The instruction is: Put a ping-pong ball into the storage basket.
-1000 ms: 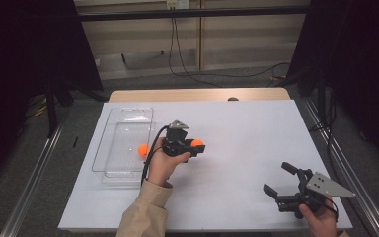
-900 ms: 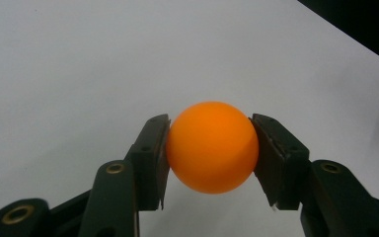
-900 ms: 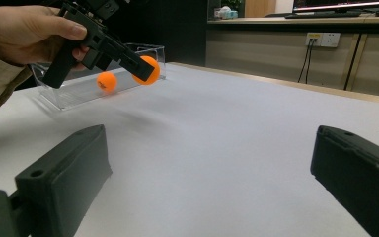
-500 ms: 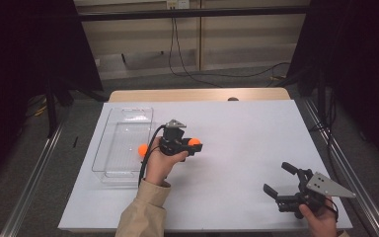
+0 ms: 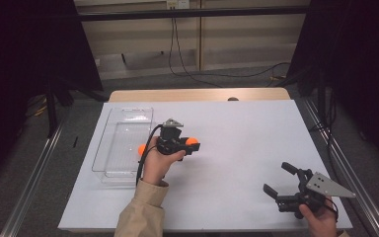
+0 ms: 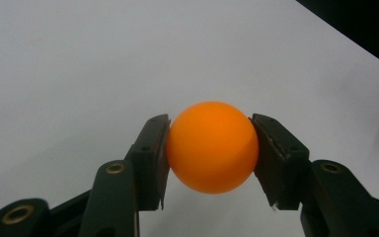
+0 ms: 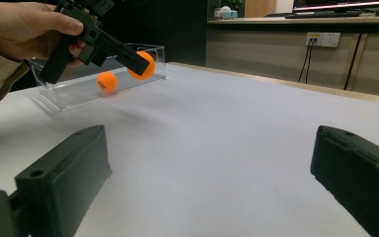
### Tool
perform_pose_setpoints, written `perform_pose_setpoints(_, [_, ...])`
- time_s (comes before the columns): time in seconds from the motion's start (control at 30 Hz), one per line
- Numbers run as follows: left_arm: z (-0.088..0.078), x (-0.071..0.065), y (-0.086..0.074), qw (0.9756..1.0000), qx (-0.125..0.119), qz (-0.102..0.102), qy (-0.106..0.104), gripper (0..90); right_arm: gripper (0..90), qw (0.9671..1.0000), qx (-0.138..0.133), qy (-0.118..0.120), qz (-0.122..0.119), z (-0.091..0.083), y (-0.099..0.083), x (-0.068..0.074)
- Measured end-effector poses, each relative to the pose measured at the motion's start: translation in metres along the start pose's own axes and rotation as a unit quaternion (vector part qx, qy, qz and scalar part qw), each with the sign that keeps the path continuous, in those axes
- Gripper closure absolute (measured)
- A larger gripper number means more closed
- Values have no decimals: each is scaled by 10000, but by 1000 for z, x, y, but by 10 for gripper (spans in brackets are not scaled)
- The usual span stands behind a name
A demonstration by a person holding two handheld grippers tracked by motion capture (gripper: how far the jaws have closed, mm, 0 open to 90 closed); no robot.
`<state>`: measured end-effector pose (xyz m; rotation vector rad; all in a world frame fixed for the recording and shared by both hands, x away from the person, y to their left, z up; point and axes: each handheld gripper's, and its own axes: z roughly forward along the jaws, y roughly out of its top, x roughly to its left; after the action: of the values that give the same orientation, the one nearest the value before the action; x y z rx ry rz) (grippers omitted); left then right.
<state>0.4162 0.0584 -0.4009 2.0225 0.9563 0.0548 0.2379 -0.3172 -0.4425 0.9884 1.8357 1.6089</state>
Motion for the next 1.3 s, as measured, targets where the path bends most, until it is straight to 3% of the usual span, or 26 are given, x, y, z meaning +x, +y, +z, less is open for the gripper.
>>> perform_pose_setpoints(1.3, [-26,16,-1,9994,-118,-168,295,510,13,10000,10,2,7,0,0,0])
